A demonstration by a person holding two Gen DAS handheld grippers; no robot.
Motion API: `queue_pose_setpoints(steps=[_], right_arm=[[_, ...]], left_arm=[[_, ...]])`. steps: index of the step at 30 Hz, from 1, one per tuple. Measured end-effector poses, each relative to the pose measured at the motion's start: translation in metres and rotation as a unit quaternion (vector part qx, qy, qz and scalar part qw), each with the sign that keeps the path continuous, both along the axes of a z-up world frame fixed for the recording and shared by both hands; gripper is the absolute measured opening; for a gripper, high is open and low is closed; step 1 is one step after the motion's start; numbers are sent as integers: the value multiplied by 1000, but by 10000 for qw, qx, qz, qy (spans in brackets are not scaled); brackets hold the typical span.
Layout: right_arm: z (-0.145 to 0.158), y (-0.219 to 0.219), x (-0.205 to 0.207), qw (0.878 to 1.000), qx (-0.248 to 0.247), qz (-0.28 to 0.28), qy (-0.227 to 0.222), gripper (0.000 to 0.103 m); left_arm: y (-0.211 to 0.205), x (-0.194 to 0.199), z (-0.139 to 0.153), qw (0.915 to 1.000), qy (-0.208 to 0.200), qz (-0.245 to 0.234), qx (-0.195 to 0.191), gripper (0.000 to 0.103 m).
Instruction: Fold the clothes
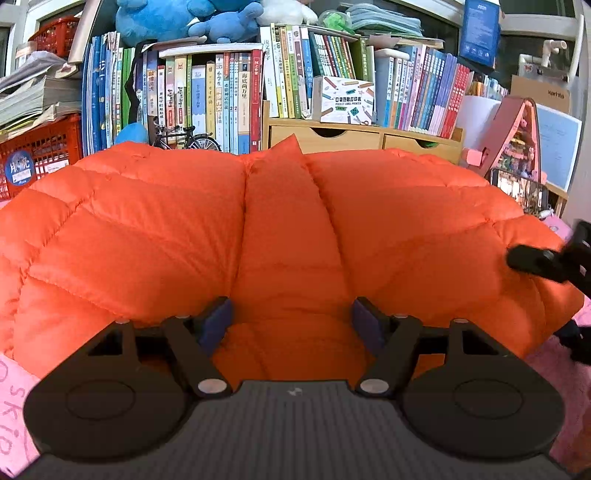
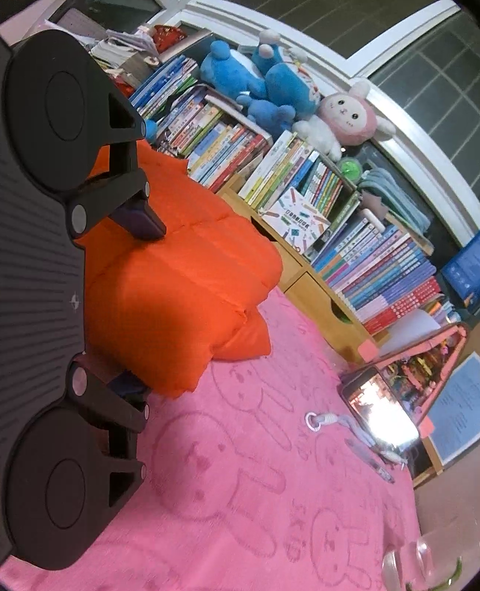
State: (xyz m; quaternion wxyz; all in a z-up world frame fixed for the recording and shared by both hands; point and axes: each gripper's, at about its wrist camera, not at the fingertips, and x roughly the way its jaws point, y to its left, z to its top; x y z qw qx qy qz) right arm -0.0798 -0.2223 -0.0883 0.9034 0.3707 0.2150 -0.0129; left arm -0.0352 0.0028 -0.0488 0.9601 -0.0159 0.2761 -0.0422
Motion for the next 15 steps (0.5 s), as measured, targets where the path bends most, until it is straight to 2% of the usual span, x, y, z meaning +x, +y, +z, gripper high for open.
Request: queue_pose_setpoints(steps=[3,7,8,10,12,15], right_arm=[[1,3,15,9999,-59,115,82,76],[0,5,31,9996,-107,228,118,77],[0,5,34,9996,-93,246,111,76],[0,3,39,9995,-27,256,178,64],[6,6,41,9993,-163,286,151,46],[30,26,36,9935,-1054,401,-166,37]], left_arm=[[3,-1,0,9998,58,-2,-181,70],[17,-1,5,9960,208,14,-863,68],[18,-1,4,9957,204,17,-907,66],[17,-1,2,9965,154,13,-821,66],[12,-1,1,9977,105,42,-669,66],[1,0,3,9991,63,110,-394,66]])
